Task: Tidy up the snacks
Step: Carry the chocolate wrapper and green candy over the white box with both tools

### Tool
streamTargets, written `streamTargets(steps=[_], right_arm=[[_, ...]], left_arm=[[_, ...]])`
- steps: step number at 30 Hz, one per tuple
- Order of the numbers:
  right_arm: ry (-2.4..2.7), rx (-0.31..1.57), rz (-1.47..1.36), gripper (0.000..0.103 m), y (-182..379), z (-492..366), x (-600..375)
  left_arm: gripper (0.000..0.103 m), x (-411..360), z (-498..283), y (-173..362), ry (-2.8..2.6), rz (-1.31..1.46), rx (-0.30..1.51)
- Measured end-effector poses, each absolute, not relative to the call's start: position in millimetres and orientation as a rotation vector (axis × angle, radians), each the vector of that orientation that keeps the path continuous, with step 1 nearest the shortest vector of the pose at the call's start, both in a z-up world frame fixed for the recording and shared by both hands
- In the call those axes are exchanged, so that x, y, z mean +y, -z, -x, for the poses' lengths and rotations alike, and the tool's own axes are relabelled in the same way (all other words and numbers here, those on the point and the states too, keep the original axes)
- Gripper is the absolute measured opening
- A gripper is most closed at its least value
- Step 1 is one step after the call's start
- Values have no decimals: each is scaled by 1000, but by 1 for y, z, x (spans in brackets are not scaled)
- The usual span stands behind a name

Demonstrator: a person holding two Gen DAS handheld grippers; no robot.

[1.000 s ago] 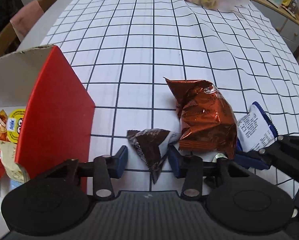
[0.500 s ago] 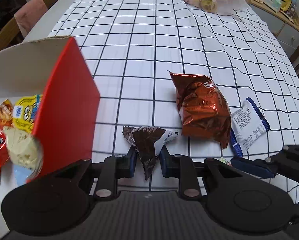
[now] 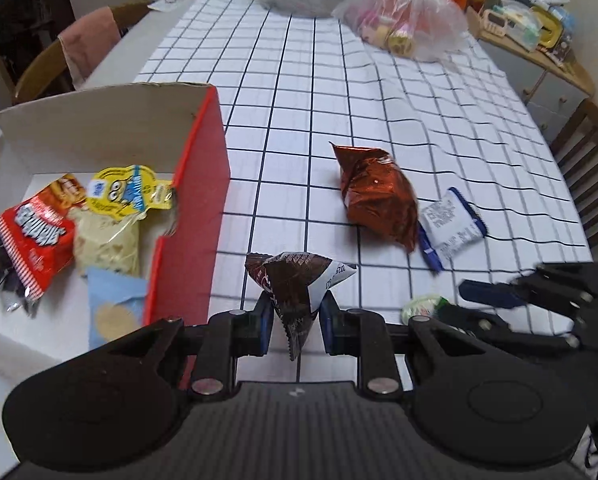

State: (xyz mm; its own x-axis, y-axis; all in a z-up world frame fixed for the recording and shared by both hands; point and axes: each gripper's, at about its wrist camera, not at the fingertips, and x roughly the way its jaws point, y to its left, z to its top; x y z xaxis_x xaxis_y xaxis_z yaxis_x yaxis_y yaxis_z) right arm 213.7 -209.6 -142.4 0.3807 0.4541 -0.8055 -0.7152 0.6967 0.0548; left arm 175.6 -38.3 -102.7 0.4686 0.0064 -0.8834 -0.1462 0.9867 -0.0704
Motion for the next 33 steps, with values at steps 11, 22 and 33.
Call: streamTargets(steps=[11, 22, 33], right_arm=[[-756, 936, 407, 48, 160, -216, -194], [-735, 923, 458, 37, 164, -212, -185], [-710, 901, 402, 35, 143, -196, -187]], left_arm=[[23, -22, -100, 56, -81, 219, 979], [23, -6, -69, 48, -134, 282, 946], [23, 0, -62, 53, -131, 301, 943]])
